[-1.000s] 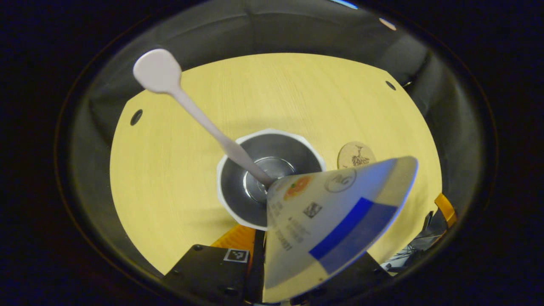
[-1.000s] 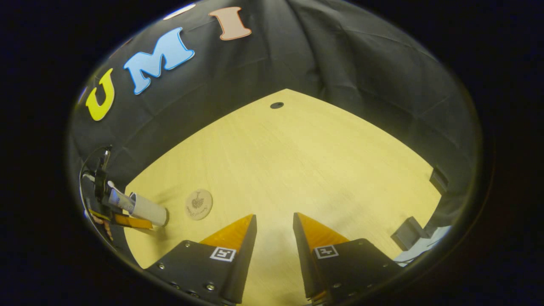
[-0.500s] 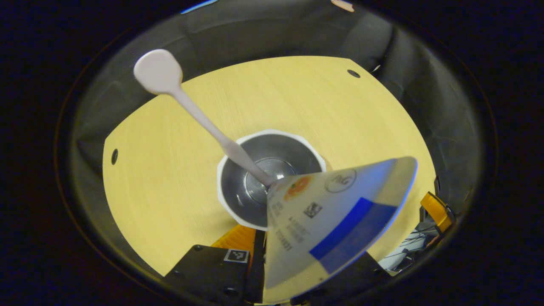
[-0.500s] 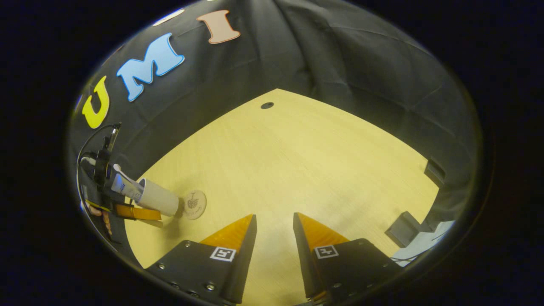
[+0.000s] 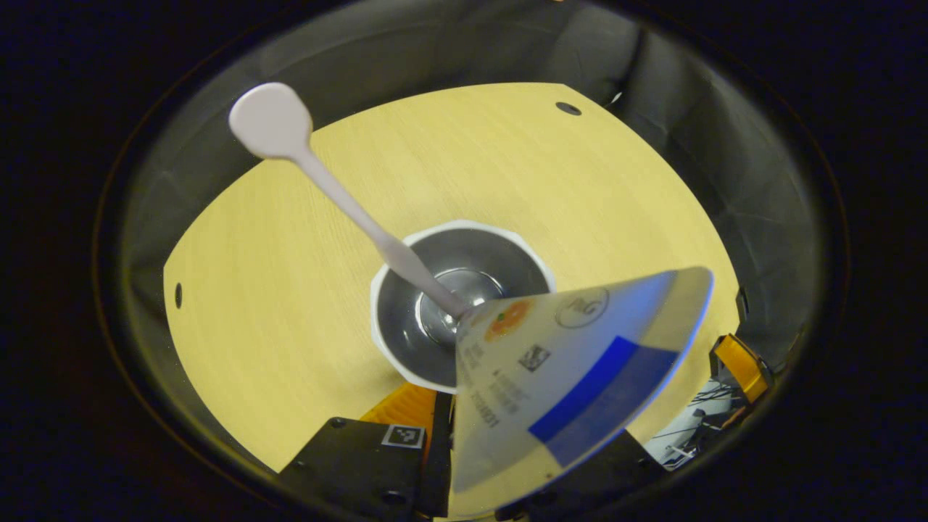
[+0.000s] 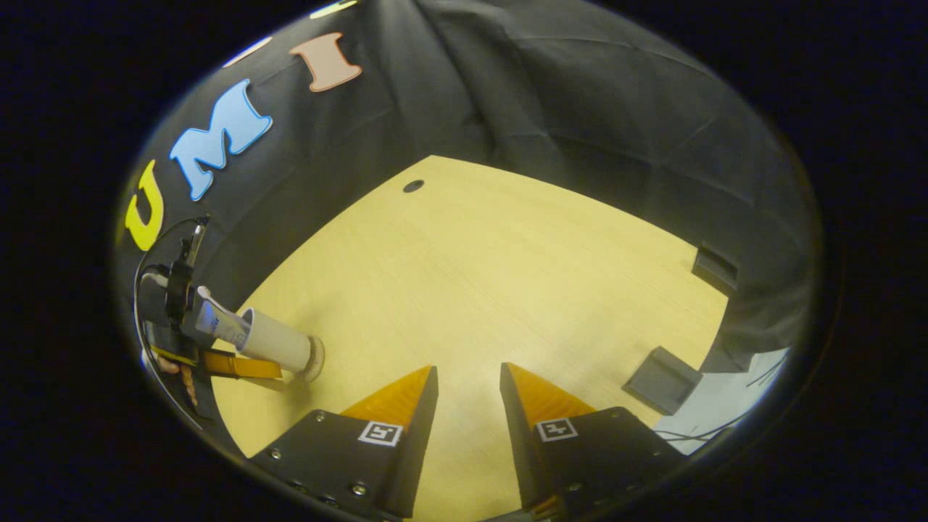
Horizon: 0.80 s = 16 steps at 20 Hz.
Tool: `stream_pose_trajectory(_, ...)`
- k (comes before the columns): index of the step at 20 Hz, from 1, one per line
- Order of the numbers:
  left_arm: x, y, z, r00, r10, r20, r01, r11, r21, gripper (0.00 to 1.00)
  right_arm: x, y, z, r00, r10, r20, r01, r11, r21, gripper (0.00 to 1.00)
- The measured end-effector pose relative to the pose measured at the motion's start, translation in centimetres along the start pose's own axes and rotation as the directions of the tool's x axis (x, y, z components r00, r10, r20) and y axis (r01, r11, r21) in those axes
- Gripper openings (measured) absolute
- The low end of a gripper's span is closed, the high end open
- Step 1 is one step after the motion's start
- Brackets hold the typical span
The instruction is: Put the toothbrush and toothpaste on the desktop into the cup, then pick up the cup and place it on the coaster on the desktop.
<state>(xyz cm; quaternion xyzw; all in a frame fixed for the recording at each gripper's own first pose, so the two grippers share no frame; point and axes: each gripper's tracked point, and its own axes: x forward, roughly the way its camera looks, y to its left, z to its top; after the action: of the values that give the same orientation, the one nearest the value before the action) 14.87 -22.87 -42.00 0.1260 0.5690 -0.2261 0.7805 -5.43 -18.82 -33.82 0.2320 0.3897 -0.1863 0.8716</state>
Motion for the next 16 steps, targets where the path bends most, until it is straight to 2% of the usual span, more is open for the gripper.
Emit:
stream_pose_trajectory(10,-2.9,-0.5,-1.0,0.999,0.032,-0.01,-0.032,0.999,-0.003,0.26,0.7,-0.5,0.4,1.0,-0.001,-0.01,0.001,1.0,0.011,0.52)
stream_pose_trajectory(13,-4.6,-0.4,-1.2,1.0,0.029,-0.007,-0.029,0.999,-0.02,0.31,0.8,0.1,0.4,1.0,0.016,-0.015,-0.016,1.0,0.0,0.52)
stream_pose_trajectory(14,-5.4,-0.4,-1.4,0.999,0.032,-0.004,-0.032,0.999,-0.029,0.33,0.9,0.2,0.5,1.0,0.021,-0.015,-0.021,1.0,-0.006,0.48)
stream_pose_trajectory(15,-6.2,-0.5,-1.6,1.0,0.028,-0.003,-0.028,0.999,-0.037,0.35,0.9,0.4,0.7,1.0,0.025,-0.014,-0.025,1.0,-0.011,0.52)
stream_pose_trajectory(16,-7.2,-0.4,-1.7,0.999,0.033,0.002,-0.033,0.998,-0.044,0.37,0.9,0.6,0.9,1.0,0.029,-0.012,-0.029,0.999,-0.015,0.48)
